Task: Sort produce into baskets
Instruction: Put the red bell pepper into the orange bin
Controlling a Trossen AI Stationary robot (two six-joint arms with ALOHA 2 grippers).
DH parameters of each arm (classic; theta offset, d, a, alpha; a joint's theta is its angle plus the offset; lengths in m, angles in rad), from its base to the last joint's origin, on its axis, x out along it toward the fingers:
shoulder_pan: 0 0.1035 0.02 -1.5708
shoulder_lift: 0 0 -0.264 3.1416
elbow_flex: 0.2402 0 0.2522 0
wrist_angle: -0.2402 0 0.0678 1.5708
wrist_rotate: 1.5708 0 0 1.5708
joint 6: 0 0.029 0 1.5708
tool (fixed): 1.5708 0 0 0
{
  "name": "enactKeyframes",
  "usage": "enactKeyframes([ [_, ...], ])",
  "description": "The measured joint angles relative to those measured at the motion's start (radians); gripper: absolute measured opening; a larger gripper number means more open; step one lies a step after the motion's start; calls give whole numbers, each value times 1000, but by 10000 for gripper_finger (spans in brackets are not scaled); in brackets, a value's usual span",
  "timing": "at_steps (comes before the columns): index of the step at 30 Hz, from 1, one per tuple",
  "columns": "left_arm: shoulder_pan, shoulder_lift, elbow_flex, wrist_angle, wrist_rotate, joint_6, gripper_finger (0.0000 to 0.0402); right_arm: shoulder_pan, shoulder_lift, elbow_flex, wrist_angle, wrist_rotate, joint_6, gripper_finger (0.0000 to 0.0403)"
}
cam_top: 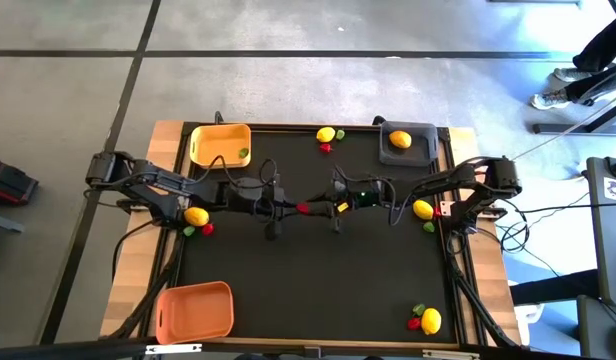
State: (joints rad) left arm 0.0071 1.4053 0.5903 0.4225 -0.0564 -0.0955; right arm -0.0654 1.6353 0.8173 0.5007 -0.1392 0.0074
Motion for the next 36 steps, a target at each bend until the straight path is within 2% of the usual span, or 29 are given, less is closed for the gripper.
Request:
enactKeyframes([
  [4, -18, -41, 1, -33, -1, -3, 56, 0, -65, 3, -63, -38, -4, 146],
  [9, -60, -128, 2, -169, -1, -59, 56, 0, -128, 2, -204, -38, -37, 147],
  [16, -145, -247, 83, -501, -4, -180, 56, 0, -134, 1, -293, 15, -42, 147],
  [23, -252, -290, 215, -826, -5, -302, 56, 0, -133, 0, -327, 18, -42, 147],
  [30, -384, -284, 322, -1039, 7, -524, 56, 0, -133, 0, -334, 20, -57, 147],
  [36, -515, -279, 334, -1083, 88, -760, 56, 0, -132, 0, -343, 20, -69, 147],
])
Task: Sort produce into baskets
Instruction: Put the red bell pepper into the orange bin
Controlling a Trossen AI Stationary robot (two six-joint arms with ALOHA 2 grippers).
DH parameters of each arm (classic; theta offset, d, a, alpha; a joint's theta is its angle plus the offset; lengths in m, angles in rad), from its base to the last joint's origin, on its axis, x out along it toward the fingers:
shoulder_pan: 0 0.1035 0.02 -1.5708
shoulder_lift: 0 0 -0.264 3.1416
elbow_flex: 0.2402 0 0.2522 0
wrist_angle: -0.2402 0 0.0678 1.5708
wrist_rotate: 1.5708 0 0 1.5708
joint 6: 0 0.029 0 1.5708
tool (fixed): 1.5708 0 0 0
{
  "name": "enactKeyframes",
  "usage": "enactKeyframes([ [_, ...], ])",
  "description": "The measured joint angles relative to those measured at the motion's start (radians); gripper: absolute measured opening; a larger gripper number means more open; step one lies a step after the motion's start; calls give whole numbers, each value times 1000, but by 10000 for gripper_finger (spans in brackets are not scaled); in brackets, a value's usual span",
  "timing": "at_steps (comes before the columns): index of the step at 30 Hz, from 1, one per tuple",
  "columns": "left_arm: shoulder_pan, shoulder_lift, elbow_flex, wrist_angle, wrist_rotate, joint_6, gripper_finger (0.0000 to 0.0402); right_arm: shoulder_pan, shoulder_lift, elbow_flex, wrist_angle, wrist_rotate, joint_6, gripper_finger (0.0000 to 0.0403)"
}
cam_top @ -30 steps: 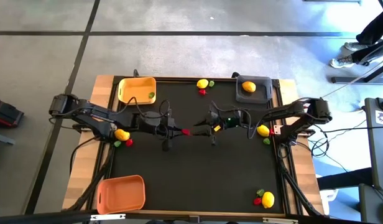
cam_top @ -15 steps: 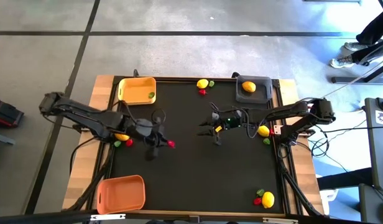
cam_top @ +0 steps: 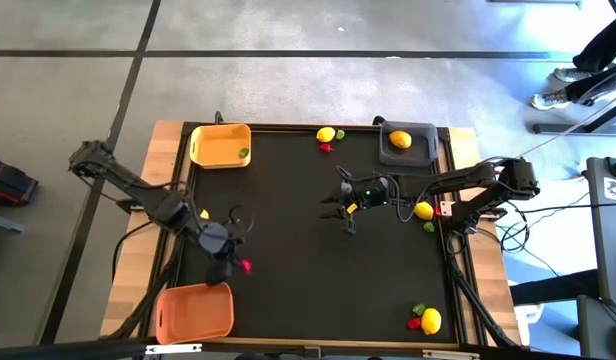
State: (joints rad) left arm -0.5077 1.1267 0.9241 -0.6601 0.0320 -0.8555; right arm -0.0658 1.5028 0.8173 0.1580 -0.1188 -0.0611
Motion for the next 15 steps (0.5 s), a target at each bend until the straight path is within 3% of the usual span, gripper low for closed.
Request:
enactKeyframes([
  [15, -207, 34, 0, -119, 20, -401, 56, 0, 0, 0, -4, 0, -26, 147],
])
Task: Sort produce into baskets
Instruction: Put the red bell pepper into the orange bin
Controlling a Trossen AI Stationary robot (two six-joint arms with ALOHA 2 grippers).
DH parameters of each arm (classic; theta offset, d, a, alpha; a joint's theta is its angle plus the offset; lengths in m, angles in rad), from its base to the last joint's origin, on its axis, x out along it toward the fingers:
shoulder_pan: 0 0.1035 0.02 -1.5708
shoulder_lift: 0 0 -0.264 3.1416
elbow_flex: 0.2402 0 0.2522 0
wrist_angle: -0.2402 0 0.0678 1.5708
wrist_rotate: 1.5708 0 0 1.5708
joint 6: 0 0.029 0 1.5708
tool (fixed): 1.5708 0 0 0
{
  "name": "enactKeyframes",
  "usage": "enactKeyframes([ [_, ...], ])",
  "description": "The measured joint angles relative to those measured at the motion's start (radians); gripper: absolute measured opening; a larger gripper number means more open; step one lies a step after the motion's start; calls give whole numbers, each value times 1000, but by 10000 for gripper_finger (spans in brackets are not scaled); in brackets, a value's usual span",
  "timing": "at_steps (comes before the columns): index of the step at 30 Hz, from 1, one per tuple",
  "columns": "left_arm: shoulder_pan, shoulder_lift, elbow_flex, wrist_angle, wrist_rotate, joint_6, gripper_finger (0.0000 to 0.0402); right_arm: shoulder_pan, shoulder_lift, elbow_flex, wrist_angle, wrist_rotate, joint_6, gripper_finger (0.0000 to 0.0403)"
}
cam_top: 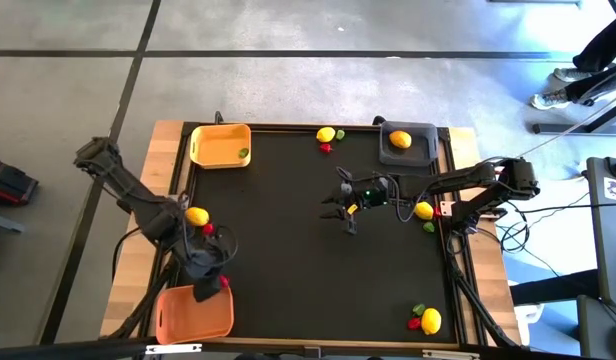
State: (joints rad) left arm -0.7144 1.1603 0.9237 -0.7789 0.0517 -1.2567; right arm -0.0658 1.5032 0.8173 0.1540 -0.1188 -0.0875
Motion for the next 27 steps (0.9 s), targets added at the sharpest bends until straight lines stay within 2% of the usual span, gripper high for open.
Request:
enactKeyframes([
  [7, -84, 98, 0, 20, -8, -20, 56, 0, 0, 0, 0, 21, 0, 147],
  [15, -154, 193, 0, 36, -9, -113, 56, 0, 0, 0, 1, 34, -1, 147],
  [23, -163, 228, 0, 33, -11, -102, 59, 0, 0, 0, 1, 33, 0, 147],
  [27, -154, 230, 0, -3, -14, -102, 86, 0, 0, 0, 0, 34, 0, 147],
])
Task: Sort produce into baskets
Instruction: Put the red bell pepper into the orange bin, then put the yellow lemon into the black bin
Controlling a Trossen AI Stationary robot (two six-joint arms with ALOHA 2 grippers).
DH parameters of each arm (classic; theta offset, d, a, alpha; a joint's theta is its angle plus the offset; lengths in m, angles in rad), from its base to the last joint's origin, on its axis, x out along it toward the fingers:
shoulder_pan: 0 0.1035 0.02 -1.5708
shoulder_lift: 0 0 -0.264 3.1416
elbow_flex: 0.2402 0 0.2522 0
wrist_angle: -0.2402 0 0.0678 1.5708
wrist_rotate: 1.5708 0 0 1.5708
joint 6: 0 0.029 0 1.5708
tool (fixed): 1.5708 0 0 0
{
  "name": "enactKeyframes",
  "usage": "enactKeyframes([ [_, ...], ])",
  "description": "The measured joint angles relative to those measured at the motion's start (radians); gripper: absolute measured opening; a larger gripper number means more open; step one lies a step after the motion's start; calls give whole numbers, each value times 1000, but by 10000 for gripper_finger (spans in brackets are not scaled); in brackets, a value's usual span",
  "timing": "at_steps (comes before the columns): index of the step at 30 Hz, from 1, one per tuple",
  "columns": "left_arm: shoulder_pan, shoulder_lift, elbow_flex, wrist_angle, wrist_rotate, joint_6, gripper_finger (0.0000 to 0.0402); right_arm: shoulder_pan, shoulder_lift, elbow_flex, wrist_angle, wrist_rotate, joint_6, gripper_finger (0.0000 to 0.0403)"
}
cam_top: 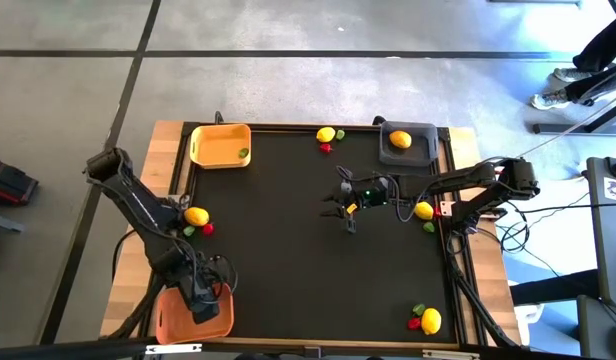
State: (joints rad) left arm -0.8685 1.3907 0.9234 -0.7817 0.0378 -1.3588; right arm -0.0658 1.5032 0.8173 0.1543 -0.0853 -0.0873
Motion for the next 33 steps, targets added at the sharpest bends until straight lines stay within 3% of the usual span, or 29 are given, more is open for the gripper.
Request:
enactKeyframes([
  [8, 22, -2, 0, 12, 10, 29, 150, 0, 0, 0, 0, 0, 0, 147],
  [19, 174, -148, 0, 0, 96, 53, 159, 0, 0, 0, 1, 0, 0, 147],
  [26, 287, -240, 0, -63, -21, 145, 159, 0, 0, 0, 3, 0, 0, 147],
  [33, 396, -261, 0, -84, -133, 370, 159, 0, 0, 0, 2, 0, 0, 147],
])
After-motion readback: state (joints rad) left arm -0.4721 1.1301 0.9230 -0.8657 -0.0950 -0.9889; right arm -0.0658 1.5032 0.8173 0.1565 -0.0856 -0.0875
